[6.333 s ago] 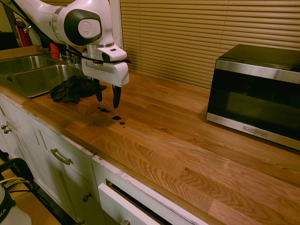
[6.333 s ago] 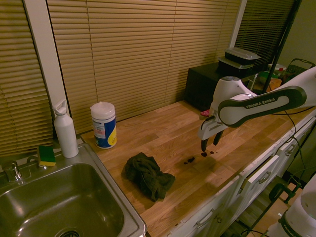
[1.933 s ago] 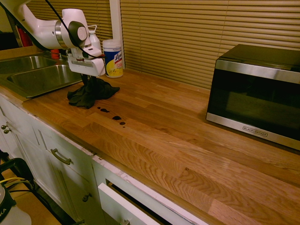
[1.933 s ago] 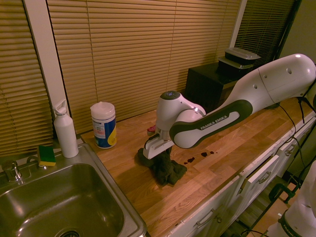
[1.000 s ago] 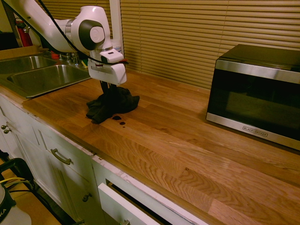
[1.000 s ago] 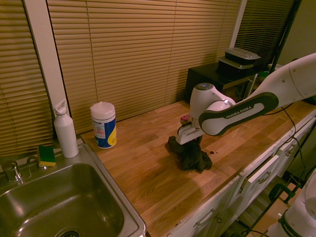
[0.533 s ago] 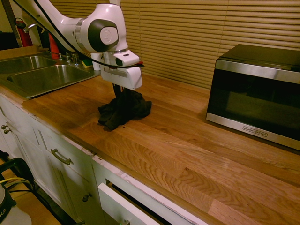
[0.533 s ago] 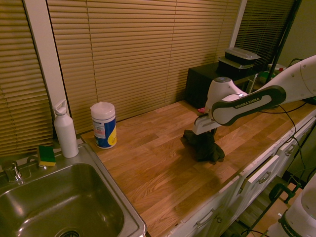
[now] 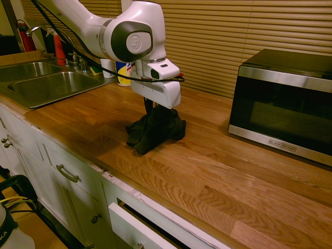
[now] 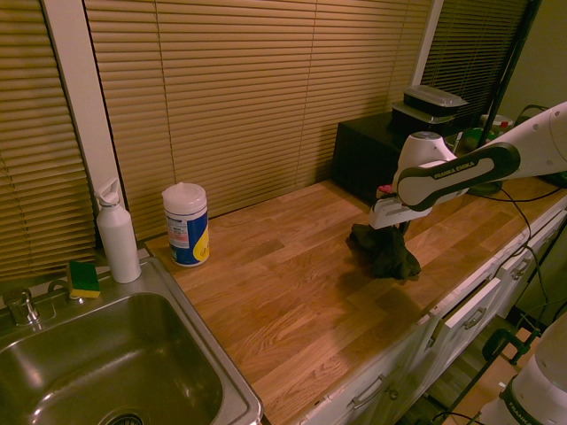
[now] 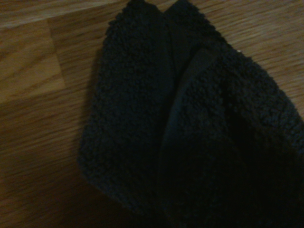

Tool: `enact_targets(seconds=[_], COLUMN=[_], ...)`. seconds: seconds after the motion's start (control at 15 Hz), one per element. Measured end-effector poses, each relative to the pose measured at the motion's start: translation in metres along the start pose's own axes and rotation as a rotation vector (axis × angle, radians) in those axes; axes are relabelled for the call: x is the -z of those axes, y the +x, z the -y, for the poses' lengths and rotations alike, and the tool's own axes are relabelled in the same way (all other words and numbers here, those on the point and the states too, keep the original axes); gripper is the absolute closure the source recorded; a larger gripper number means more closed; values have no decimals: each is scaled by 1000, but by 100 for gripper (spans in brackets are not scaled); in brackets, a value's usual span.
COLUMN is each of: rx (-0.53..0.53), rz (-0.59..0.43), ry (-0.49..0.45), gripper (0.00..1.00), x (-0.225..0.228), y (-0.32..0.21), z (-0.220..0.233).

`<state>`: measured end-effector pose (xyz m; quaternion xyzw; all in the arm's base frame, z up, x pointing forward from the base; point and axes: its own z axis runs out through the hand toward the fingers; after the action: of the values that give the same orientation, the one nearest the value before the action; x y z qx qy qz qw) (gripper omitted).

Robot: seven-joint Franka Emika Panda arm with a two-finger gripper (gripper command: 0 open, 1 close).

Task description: Clear the spill

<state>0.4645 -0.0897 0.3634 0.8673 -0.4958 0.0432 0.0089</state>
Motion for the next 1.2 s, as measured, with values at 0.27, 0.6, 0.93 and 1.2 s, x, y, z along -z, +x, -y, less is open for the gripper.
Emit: enact_targets(seconds=[0.27,0.6,0.93,1.2], rx=[69,149,201,238], rz=[-7,-6,-18,-27], ry=[6,6,13,10], gripper=[100,100,100,100], x=[4,-3,-1,2], y=[-59,-159,-230,-290], z=[44,98,154,194])
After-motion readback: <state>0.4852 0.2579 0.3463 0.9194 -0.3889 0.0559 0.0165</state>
